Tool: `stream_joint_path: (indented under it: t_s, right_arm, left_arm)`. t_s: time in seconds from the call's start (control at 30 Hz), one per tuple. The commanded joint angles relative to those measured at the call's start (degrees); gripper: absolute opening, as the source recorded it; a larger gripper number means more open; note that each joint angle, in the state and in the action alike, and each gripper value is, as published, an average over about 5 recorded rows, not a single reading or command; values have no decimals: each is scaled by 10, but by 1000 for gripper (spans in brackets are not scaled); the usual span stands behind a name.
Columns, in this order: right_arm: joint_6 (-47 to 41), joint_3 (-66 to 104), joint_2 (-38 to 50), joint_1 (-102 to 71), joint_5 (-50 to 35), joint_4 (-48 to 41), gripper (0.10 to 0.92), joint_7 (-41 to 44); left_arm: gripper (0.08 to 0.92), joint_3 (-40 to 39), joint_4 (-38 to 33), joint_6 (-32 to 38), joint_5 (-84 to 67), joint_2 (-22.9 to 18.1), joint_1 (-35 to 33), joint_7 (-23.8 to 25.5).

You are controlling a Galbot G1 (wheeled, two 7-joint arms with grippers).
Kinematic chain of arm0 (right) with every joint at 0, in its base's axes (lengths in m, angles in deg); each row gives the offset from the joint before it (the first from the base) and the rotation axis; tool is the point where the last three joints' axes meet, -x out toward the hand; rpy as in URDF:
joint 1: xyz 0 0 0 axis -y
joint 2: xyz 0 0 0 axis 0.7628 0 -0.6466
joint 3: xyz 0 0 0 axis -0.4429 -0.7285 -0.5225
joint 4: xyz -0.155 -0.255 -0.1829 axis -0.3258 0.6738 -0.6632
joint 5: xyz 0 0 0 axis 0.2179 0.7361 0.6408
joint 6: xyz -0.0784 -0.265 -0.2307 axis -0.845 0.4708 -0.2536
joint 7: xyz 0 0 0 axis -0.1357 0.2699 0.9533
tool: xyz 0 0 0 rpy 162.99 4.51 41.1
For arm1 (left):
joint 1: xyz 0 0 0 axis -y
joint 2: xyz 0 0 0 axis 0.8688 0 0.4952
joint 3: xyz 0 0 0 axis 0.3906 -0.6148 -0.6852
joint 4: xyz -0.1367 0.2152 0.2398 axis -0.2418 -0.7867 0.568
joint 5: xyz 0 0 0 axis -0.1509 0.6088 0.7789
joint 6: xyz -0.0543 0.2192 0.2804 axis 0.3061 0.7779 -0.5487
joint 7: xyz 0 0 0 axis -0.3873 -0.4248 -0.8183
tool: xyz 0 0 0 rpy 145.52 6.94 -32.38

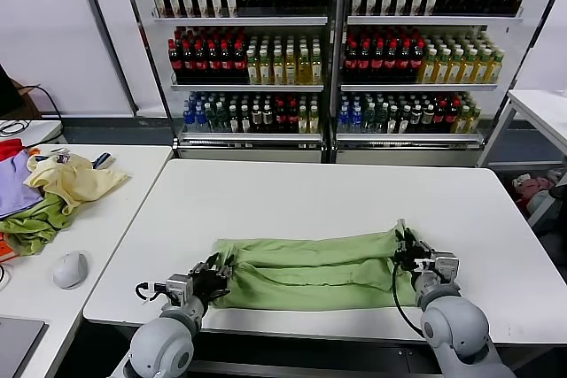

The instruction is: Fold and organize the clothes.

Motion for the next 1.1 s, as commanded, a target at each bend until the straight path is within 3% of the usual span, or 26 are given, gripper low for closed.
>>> stream_joint_path:
  t_s: [0.03,0.33,0.5,0.83,1.1]
  right_arm:
    - [-2,2,1,-15,23,17,470,2]
    - [2,8,2,-20,26,18,729,3]
    - [4,8,-1,-18,28,16,814,3]
    - [6,7,-3,-16,31,12,823,4]
    - [7,3,-5,-12,32,11,823,4]
  left_arm:
    - [534,14,-35,28,37,-53,-33,-47]
    - [783,-11,2,42,86,-138,-23,-86]
    - [821,-21,43,48,126,-150,-15,-97]
    - [802,-24,74,41,138,-141,-21,-101]
    - [586,-13,73,41,114,-133,-24,-96]
